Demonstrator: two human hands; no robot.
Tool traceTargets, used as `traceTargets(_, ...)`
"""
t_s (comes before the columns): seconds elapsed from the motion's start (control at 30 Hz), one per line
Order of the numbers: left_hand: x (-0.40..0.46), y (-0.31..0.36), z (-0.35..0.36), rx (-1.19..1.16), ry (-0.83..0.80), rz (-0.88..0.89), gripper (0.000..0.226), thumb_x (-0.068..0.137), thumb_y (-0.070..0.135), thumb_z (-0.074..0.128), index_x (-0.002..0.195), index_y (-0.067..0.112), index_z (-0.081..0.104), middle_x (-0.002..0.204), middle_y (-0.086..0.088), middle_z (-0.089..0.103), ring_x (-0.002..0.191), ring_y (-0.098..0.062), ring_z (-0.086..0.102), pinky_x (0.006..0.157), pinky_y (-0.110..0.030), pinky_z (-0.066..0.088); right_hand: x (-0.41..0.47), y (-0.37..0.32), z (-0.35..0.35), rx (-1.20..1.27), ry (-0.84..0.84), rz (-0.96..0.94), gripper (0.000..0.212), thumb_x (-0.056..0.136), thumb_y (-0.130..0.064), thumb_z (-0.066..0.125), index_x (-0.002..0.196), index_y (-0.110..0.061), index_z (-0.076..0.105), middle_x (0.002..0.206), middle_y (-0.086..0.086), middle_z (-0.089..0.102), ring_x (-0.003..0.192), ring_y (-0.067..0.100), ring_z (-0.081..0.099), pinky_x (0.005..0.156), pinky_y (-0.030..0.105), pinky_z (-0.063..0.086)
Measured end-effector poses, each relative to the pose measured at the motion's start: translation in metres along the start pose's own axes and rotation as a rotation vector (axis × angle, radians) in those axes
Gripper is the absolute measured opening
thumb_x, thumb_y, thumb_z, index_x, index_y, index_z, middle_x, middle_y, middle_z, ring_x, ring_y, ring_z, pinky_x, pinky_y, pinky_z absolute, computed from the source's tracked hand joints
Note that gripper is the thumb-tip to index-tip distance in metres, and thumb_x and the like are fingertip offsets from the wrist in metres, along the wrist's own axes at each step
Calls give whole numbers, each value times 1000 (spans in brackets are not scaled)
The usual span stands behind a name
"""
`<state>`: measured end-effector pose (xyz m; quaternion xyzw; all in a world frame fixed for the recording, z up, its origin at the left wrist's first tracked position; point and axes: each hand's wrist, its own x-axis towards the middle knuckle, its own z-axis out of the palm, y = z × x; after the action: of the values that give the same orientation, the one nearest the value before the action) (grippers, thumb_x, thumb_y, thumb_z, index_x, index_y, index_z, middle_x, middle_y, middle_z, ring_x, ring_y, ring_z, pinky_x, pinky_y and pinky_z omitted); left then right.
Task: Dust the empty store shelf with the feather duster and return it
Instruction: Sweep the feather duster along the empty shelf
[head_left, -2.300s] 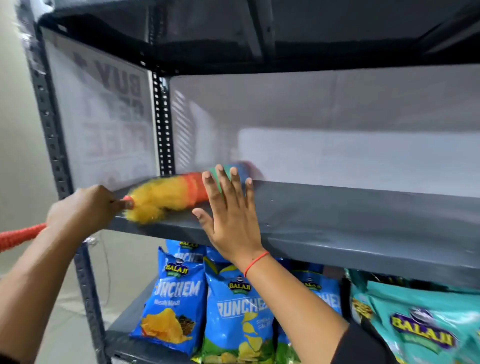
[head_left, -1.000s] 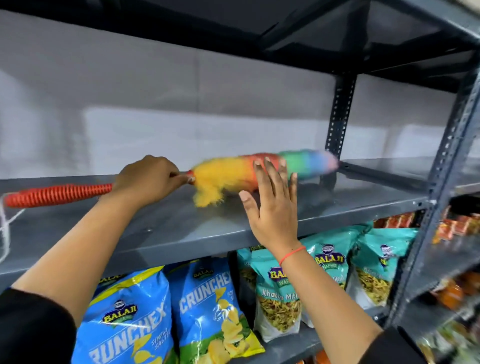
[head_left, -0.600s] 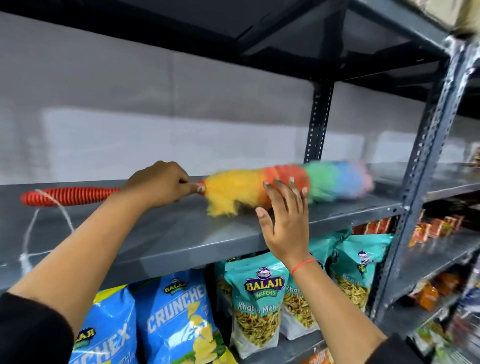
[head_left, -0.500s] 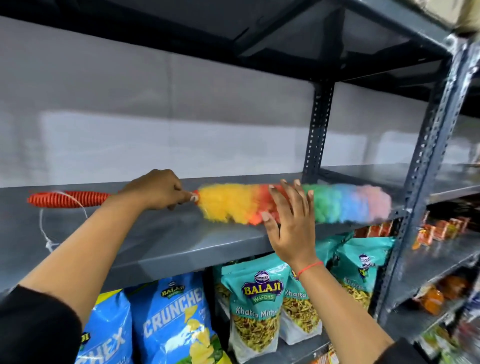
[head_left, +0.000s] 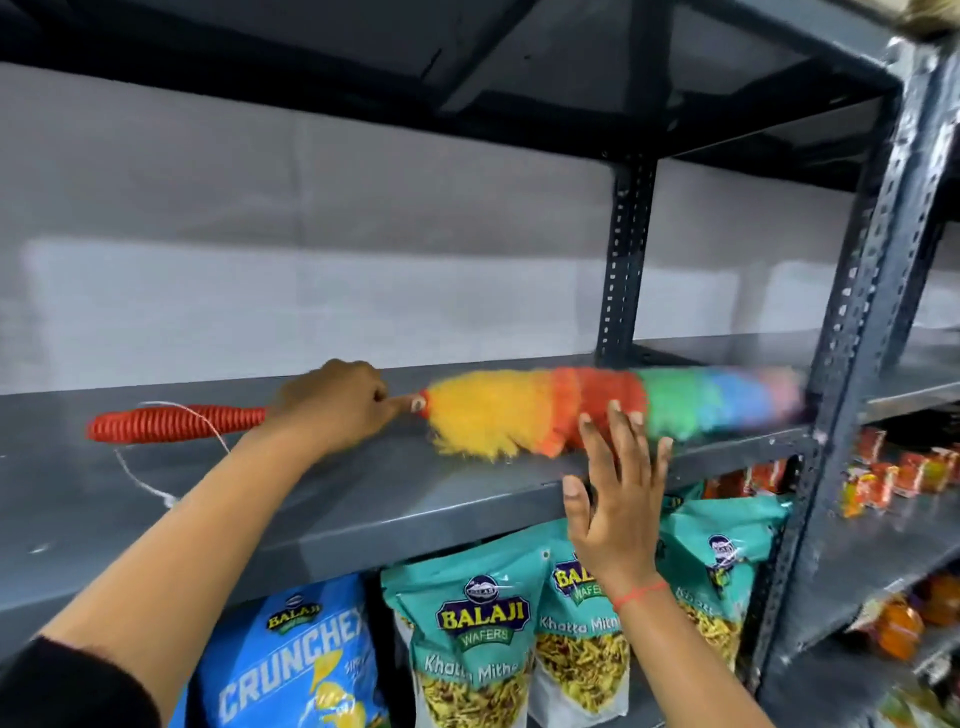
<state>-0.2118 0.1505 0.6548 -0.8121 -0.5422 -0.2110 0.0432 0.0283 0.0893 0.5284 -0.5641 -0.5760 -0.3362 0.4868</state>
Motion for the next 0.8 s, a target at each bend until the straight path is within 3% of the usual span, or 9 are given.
traceTargets(0.1,8,18,-2,20,129,-22,58,86,64,41,53,17,49,67,-3,54,74,-27,55,53,-26,33,-1,3,1,-12,3,-11,57,97,-52,15,137,-17,34,147,8,24,139,26,12,110,53,4)
traceTargets(0.2,14,30,9,-73,97,22,59,86,61,44,65,9,62,67,-6,56,72,-27,55,56,-28,34,-2,4,3,-7,8,-19,57,97,-52,15,138,-16,34,149,6,23,139,29,14,110,55,4)
traceTargets(0.3,20,32,20,-27,-8,39,58,87,58,44,57,10,52,65,-6,51,72,-27,53,60,-30,34,-1,7,4,-8,-5,-48,57,97,-52,16,140,-18,32,152,-1,18,139,30,14,110,55,3)
traceTargets(0.37,23,32,21,13,9,-11,56,89,57,41,51,16,41,65,-4,49,74,-28,53,60,-30,35,0,7,4,8,-9,-45,56,97,-52,16,138,-19,35,148,5,27,138,30,16,110,56,5)
traceTargets(0.5,20,39,20,-11,106,-72,53,91,54,40,52,18,40,67,-5,51,74,-29,54,58,-30,35,-1,6,3,38,-2,-28,54,97,-52,18,132,-20,44,142,9,39,134,30,25,109,55,8)
traceTargets(0.63,24,47,30,-78,8,45,48,92,49,43,55,19,43,59,0,48,68,-27,50,56,-30,31,0,7,4,60,0,-23,54,97,-52,18,131,-20,45,141,7,42,133,29,28,110,55,6)
traceTargets(0.7,30,48,29,20,-12,55,45,92,52,40,60,21,44,67,1,52,74,-26,52,59,-30,35,0,7,4,66,-4,-29,55,97,-53,17,132,-20,44,143,4,39,134,28,26,110,54,5)
traceTargets(0.8,42,47,26,100,12,-33,44,93,52,38,65,19,46,94,-9,62,87,-29,55,66,-30,36,0,7,3,62,-16,-27,55,97,-52,16,133,-20,44,142,4,40,134,27,27,110,55,5)
